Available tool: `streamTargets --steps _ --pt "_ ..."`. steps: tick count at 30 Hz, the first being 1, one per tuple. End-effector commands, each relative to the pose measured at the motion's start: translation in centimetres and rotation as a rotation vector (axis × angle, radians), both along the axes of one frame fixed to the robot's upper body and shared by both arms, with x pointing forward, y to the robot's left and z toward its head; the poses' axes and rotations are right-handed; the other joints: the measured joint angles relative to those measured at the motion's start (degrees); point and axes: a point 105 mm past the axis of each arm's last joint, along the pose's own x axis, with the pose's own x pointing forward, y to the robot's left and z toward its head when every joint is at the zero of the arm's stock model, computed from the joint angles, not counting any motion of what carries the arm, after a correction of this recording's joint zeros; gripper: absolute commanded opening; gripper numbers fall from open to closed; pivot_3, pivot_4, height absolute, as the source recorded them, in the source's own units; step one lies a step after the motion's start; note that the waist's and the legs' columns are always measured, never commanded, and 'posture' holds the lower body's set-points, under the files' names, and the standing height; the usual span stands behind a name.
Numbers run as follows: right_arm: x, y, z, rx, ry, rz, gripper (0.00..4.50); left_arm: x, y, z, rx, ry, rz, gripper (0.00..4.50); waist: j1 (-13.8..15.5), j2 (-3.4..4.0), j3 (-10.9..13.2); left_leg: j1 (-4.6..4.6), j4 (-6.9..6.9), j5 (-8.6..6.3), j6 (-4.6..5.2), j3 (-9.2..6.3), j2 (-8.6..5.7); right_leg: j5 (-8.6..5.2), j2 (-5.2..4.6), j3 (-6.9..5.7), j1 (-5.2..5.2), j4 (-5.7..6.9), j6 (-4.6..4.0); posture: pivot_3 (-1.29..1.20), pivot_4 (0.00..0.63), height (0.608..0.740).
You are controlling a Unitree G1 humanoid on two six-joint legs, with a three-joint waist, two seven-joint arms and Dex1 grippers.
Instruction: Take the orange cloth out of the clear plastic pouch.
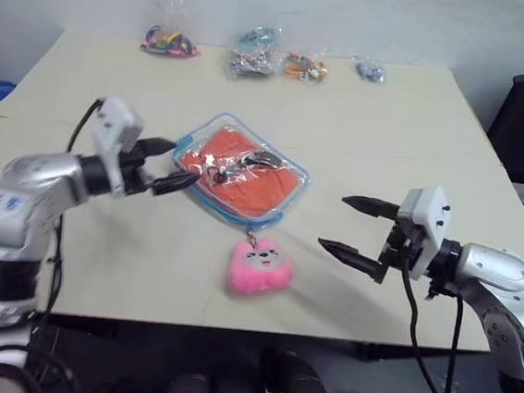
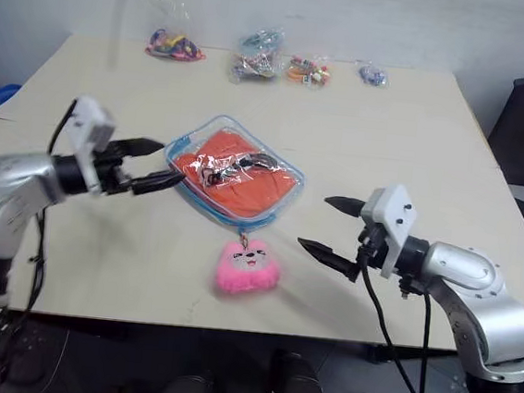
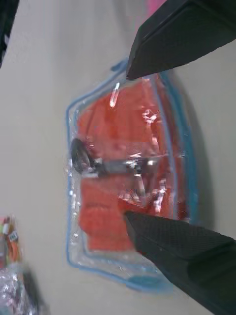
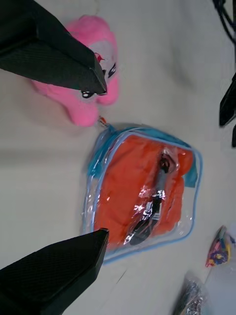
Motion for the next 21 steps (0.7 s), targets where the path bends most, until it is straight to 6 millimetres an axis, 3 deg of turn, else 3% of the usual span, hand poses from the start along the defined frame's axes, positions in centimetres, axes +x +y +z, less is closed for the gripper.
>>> streamTargets --steps 1,5,12,15,21 --pt "-0.1 1.2 1.1 0.007 -0.054 -0.017 4.5 2.8 -1.6 -0.2 0.097 -0.014 0.006 4.49 0.04 0.0 -0.01 -0.01 0.03 0.01 0.0 0.01 0.0 0.0 0.03 -0.01 -0.01 0.0 0.0 0.0 0.15 0.74" --pt "0.1 2.2 1.7 0.022 -0.075 -0.036 4.5 6.1 -3.7 -1.3 0.144 0.027 0.047 4.49 0.07 -0.01 -0.01 -0.22 0.19 0.02 0.02 0.03 -0.01 0.01 0.08 -0.06 -0.14 0.03 -0.01 0.0 0.15 0.74" --pt "0.1 2.7 2.2 0.033 -0.109 -0.073 4.5 7.8 -6.1 -4.1 0.235 0.057 0.058 4.49 -0.1 -0.02 -0.01 -0.3 0.19 0.03 0.04 0.04 0.0 0.03 0.09 -0.08 -0.2 0.07 0.0 0.0 0.15 0.74" --pt "0.0 2.8 2.2 0.022 -0.115 -0.075 4.5 8.1 -5.8 -5.3 0.288 0.068 0.09 3.99 -0.1 -0.02 -0.01 -0.27 0.21 0.03 0.05 0.02 0.01 0.03 0.05 -0.07 -0.19 0.06 0.0 0.0 0.15 0.74" --pt "-0.2 2.9 2.2 0.016 -0.121 -0.084 4.5 8.0 -5.6 -5.9 0.262 0.091 0.091 2.25 -0.11 -0.04 -0.02 -0.22 0.21 0.03 0.06 0.01 0.02 0.03 0.04 -0.06 -0.15 0.07 0.01 0.0 0.15 0.74"
